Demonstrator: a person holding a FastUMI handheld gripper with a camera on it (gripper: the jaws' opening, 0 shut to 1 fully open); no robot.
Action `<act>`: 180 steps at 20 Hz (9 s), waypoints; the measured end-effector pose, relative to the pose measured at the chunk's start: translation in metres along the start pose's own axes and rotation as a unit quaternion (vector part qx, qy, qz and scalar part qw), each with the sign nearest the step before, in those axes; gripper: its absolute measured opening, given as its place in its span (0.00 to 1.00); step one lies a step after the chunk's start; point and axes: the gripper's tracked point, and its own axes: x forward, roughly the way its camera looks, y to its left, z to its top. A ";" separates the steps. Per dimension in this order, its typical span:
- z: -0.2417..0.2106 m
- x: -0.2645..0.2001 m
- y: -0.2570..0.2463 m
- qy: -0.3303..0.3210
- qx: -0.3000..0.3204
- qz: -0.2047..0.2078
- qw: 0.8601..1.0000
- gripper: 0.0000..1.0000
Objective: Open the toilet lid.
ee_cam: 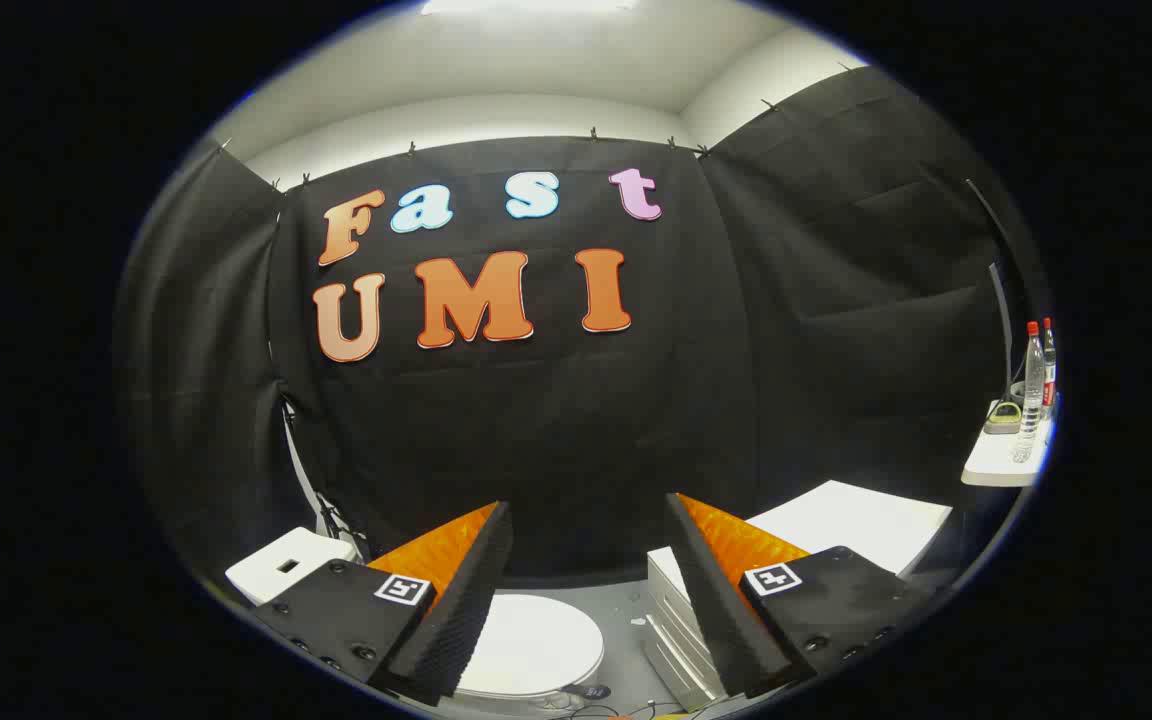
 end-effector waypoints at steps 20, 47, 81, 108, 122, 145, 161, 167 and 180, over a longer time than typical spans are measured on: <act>-0.008 0.005 0.008 0.011 0.003 0.001 1.000 0.98; -0.236 -0.004 -0.018 0.108 0.087 -0.061 0.988 0.99; -0.530 0.004 -0.038 0.282 0.510 -0.175 0.794 0.73; -0.444 0.019 -0.014 0.225 0.522 -0.160 0.807 0.18; -0.339 0.052 0.022 0.160 0.404 -0.160 0.886 0.08; -0.221 0.043 0.164 0.139 0.248 -0.084 0.955 0.08; -0.181 0.034 0.257 0.125 0.142 -0.015 0.982 0.08; -0.168 0.026 0.304 0.113 0.104 0.026 0.988 0.08; -0.164 0.003 0.407 0.112 0.069 0.114 0.985 0.08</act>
